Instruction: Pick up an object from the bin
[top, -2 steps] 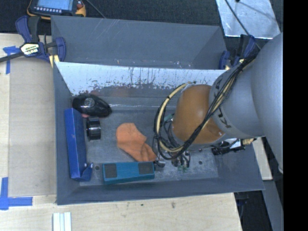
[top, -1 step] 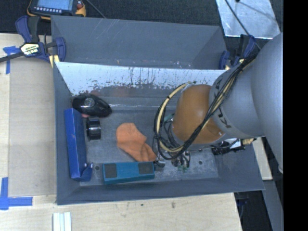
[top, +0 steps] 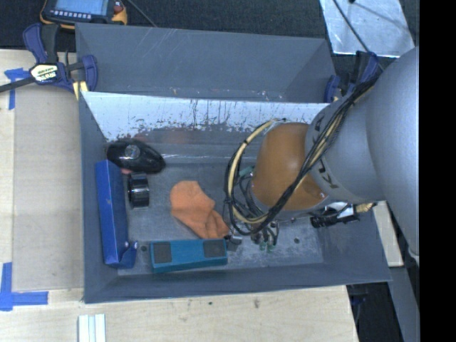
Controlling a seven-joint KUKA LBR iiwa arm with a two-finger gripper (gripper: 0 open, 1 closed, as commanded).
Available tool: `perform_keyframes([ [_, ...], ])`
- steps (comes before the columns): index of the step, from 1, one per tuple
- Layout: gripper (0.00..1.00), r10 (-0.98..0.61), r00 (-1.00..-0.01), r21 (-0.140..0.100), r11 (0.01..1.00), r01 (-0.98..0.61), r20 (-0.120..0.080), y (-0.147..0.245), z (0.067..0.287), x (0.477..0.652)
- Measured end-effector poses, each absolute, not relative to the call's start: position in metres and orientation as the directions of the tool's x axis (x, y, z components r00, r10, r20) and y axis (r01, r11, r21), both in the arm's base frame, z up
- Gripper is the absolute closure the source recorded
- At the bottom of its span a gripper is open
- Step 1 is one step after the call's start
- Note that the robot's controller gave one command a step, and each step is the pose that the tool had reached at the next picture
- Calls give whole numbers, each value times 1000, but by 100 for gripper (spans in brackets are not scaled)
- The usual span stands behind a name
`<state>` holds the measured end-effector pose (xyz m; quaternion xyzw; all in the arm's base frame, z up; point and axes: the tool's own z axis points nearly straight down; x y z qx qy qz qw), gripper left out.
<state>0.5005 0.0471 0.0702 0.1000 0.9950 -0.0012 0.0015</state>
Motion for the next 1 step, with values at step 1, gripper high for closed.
perform_keyframes([
  [1, 100, 191, -982, -2, 982, 191, -1, 66, 89, 516],
])
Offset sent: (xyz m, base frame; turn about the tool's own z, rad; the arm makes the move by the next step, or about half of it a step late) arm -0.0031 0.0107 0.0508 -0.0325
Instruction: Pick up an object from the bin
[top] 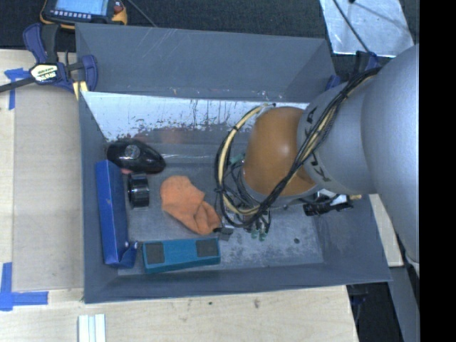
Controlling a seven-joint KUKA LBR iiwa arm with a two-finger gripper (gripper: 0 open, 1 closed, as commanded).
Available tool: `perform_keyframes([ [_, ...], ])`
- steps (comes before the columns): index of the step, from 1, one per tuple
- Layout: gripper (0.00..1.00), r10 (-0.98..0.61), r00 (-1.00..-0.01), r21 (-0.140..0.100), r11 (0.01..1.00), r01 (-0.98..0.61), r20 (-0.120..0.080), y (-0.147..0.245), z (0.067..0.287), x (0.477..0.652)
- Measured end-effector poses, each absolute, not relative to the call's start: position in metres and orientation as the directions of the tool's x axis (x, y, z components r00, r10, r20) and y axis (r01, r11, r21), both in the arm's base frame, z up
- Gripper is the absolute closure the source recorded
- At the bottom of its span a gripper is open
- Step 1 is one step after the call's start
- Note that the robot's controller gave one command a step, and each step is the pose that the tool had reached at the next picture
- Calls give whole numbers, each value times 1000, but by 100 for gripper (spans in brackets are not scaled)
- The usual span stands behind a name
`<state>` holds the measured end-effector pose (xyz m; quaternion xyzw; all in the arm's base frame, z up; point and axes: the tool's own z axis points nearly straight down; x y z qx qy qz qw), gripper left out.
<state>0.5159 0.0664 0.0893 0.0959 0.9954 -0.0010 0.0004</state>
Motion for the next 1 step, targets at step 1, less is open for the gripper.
perform_keyframes([
  [1, 100, 168, -986, -1, 986, 168, 0, 59, 119, 500],
])
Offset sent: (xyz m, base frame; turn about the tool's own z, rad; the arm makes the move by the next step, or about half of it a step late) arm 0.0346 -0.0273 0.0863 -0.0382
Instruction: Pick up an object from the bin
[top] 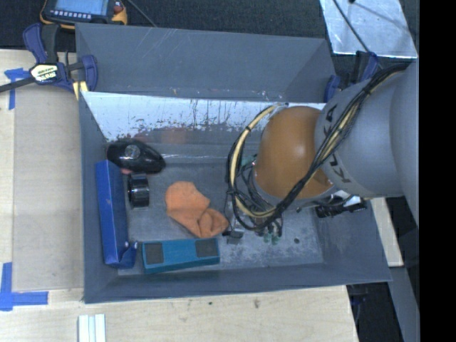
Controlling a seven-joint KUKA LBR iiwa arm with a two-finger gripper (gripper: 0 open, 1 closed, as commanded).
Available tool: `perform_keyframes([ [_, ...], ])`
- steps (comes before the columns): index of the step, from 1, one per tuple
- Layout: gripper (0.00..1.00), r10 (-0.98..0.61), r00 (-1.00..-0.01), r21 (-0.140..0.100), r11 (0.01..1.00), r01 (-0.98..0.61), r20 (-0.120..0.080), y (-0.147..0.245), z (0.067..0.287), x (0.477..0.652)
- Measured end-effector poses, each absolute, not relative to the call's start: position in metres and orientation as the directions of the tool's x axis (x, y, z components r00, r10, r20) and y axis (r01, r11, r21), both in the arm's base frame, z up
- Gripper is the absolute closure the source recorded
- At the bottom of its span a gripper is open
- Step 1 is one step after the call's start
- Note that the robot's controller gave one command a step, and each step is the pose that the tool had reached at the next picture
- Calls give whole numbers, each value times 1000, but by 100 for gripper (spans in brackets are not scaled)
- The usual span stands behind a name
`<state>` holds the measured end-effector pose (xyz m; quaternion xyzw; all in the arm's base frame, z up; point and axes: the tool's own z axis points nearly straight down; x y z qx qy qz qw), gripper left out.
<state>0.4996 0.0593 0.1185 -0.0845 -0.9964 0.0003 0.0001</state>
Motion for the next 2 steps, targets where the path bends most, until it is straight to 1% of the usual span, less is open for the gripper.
perform_keyframes([
  [1, 100, 158, -988, 0, 988, 158, 1, 46, 159, 533],
  [2, 100, 162, -987, 3, 987, 162, -18, 47, 139, 552],
])
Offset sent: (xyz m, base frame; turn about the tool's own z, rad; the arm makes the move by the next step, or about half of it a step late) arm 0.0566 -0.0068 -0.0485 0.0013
